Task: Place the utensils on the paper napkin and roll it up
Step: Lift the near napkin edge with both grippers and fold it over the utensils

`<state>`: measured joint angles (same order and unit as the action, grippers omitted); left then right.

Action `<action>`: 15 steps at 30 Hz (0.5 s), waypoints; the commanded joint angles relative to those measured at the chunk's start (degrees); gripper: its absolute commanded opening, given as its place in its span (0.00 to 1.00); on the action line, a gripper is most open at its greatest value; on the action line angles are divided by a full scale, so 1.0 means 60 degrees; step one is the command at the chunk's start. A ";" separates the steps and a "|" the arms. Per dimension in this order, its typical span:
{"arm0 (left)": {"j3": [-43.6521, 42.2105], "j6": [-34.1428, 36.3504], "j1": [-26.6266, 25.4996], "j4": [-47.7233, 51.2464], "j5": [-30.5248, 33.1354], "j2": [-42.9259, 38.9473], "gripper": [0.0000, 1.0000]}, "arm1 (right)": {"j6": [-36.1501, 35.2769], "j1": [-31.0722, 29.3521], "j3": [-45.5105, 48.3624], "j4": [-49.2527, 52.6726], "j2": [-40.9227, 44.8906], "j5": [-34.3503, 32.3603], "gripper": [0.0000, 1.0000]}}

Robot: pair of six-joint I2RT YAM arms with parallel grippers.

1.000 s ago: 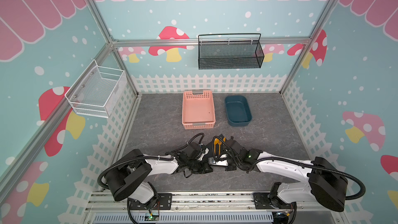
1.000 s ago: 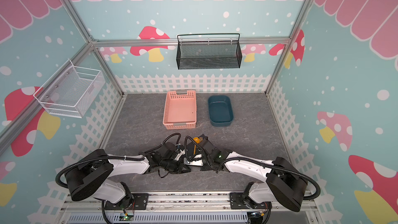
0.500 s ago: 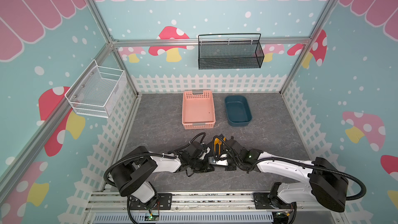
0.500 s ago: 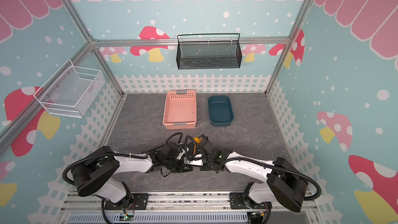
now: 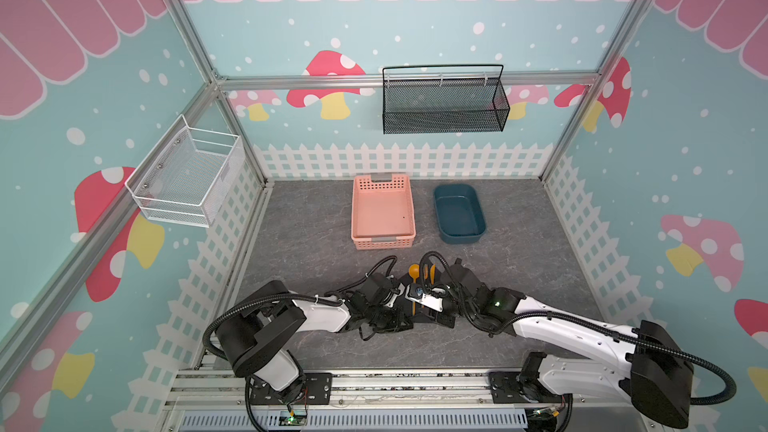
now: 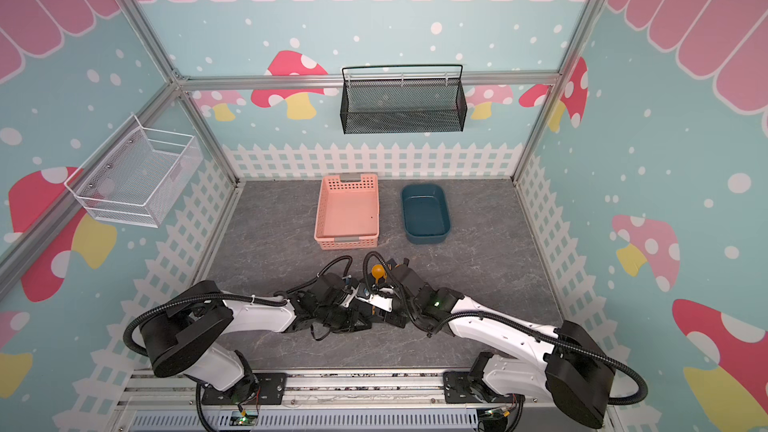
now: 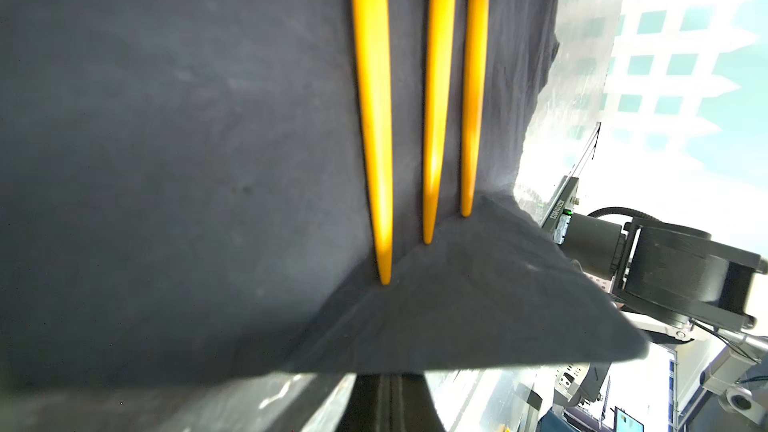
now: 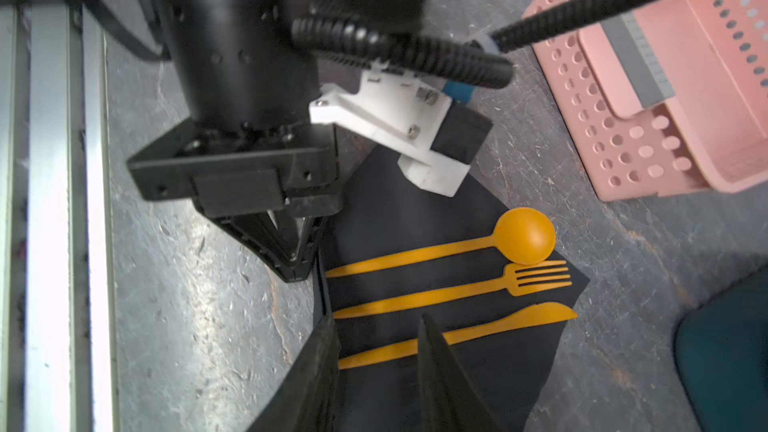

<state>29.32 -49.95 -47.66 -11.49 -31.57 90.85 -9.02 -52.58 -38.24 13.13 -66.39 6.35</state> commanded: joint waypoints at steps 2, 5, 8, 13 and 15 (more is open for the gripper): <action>0.0282 -0.0167 0.0047 -0.0168 0.0307 -0.0068 0.02 | 0.4052 0.0035 -0.0115 -0.0020 0.0272 -0.0164 0.28; 0.0276 -0.0199 0.0062 -0.0164 0.0340 -0.0061 0.02 | 0.5774 0.0040 0.0228 -0.0098 0.0599 0.0115 0.26; 0.0271 -0.0257 0.0084 -0.0209 0.0312 0.0003 0.02 | 0.6888 0.0032 0.0799 -0.0326 0.1141 0.0350 0.20; 0.0304 -0.0280 0.0107 -0.0232 0.0296 0.0078 0.01 | 0.7769 0.0032 0.2047 -0.1177 0.2119 0.1152 0.11; 0.0290 -0.0301 0.0121 -0.0249 0.0296 0.0113 0.02 | 0.8055 0.0040 0.2557 -0.1635 0.2246 0.1577 0.09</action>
<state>29.93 -50.81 -47.27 -11.51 -30.63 90.87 32.40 -52.49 -26.15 7.73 -53.93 11.38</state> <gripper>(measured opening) 0.047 0.093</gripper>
